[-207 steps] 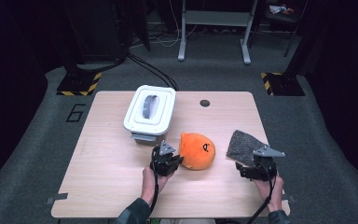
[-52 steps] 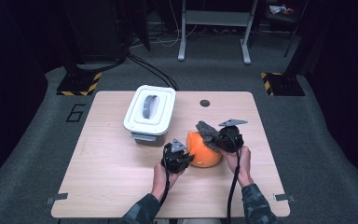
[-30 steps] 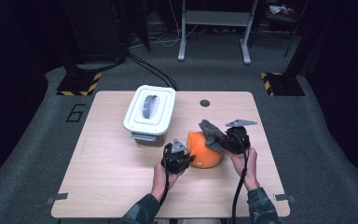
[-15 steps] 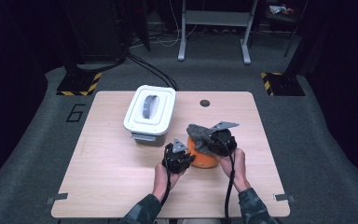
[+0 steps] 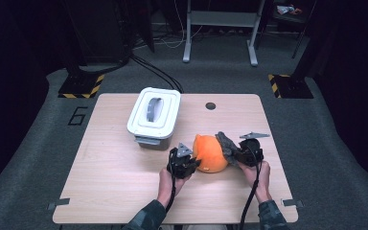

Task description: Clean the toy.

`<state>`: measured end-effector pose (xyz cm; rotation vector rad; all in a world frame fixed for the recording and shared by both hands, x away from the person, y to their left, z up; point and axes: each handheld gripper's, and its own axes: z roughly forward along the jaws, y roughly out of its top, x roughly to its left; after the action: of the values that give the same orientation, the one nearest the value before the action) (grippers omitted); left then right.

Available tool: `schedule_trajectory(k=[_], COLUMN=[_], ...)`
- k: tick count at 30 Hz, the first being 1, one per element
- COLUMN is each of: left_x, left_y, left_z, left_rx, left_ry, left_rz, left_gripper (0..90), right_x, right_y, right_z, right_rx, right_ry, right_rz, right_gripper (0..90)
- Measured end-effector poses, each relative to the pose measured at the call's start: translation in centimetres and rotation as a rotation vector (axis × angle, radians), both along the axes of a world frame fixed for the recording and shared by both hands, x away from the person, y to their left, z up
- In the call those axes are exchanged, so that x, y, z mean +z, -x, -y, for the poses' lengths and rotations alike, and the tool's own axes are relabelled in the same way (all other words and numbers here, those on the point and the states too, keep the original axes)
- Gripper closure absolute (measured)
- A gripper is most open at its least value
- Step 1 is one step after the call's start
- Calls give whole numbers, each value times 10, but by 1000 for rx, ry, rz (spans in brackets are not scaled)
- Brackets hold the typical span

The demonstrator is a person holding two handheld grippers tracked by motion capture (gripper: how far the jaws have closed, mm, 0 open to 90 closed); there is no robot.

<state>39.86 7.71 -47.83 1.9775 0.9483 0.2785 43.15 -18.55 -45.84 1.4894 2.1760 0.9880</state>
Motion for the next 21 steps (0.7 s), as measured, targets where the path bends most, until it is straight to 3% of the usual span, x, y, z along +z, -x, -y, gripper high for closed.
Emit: schedule_trajectory(k=[7,14,18,21], left_x=[-1,-2,-1,0], left_y=[-1,-2,-1,-2], left_z=[-2,-3,-4,-5], left_rx=[3,11,10,6], left_ry=[7,17,19,21], left_rz=[-10,-13,-10,-9], left_gripper=[825,824,824,823], right_x=[-17,-36,-30,-15], right_y=[-5,-11,-9,-4], right_z=[10,8,11,19], right_rx=[-54,-60,-70,-80], right_ry=[-20,10,12,-1], right_rz=[-50,-104,-98,-54], right_gripper=[793,793,793,794])
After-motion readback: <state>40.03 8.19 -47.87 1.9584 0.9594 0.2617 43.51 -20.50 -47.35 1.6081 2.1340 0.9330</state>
